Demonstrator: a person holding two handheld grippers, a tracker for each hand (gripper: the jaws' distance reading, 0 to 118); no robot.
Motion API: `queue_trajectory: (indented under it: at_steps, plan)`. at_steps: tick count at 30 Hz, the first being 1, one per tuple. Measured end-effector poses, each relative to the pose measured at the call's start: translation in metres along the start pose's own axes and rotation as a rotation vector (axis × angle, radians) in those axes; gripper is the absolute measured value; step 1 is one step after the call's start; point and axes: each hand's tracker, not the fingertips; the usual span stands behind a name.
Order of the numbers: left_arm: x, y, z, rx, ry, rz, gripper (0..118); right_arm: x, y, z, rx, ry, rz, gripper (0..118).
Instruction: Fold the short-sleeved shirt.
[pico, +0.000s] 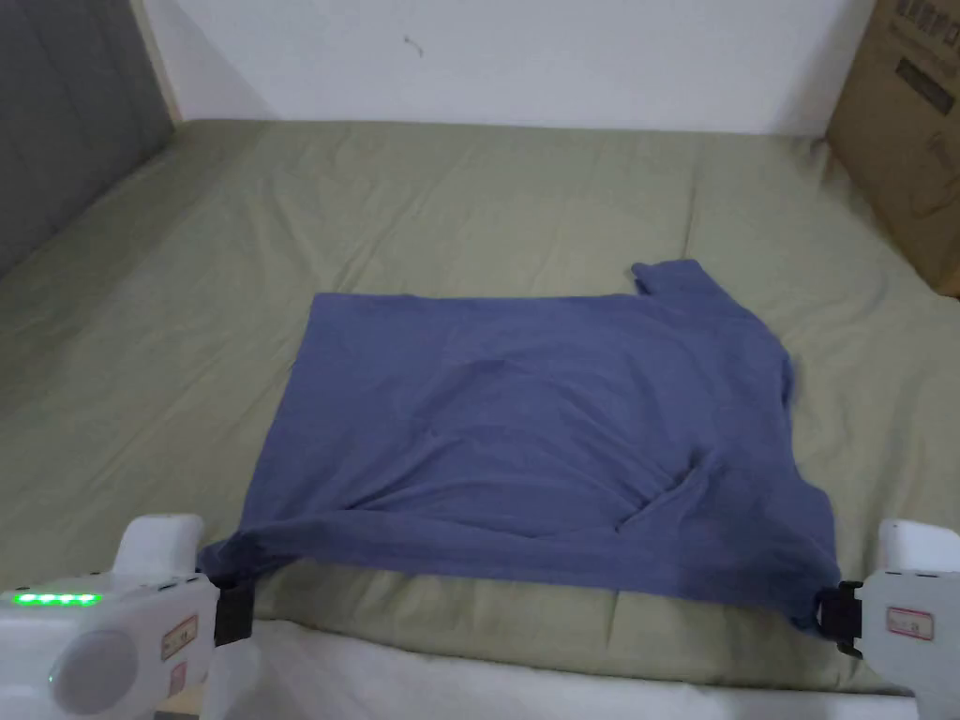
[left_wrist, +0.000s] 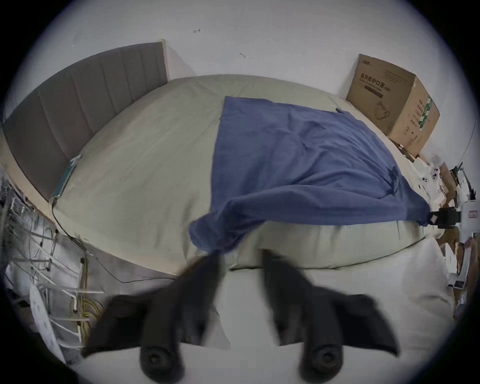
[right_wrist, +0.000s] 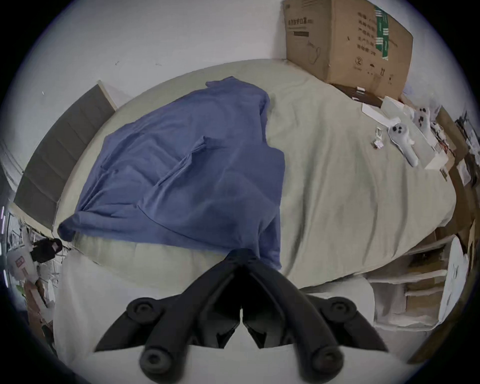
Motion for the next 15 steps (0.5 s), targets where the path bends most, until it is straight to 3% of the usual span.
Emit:
queue_trajectory:
  at_steps: [3, 4, 7, 8, 9, 10, 11, 15]
  plan:
    - [-0.008, 0.010, -0.008, 0.015, -0.001, 0.038, 96, 0.005, 0.007, -0.001, -0.004, 0.009, -0.010, 0]
    - [-0.011, 0.014, -0.013, 0.034, -0.004, 0.051, 108, 0.005, 0.007, -0.001, -0.006, 0.010, -0.017, 0]
    - [-0.018, 0.030, -0.030, 0.029, 0.004, 0.089, 105, 0.006, 0.011, -0.007, -0.018, 0.010, -0.025, 0]
    - [-0.019, 0.033, -0.037, 0.039, -0.017, 0.103, 98, 0.007, 0.011, -0.010, -0.025, 0.006, -0.024, 0]
    - [-0.018, 0.036, -0.043, 0.039, -0.043, 0.119, 81, 0.007, 0.011, -0.012, -0.030, 0.002, -0.025, 0]
    - [-0.018, 0.038, -0.048, 0.025, -0.042, 0.124, 37, 0.008, 0.011, -0.013, -0.035, 0.000, -0.034, 0]
    - [-0.017, 0.040, -0.052, 0.013, -0.035, 0.126, 2, 0.009, 0.012, -0.015, -0.043, 0.005, -0.043, 0]
    - [-0.004, 0.037, -0.058, -0.031, -0.056, 0.060, 2, 0.013, 0.012, -0.012, -0.048, 0.029, -0.070, 0]
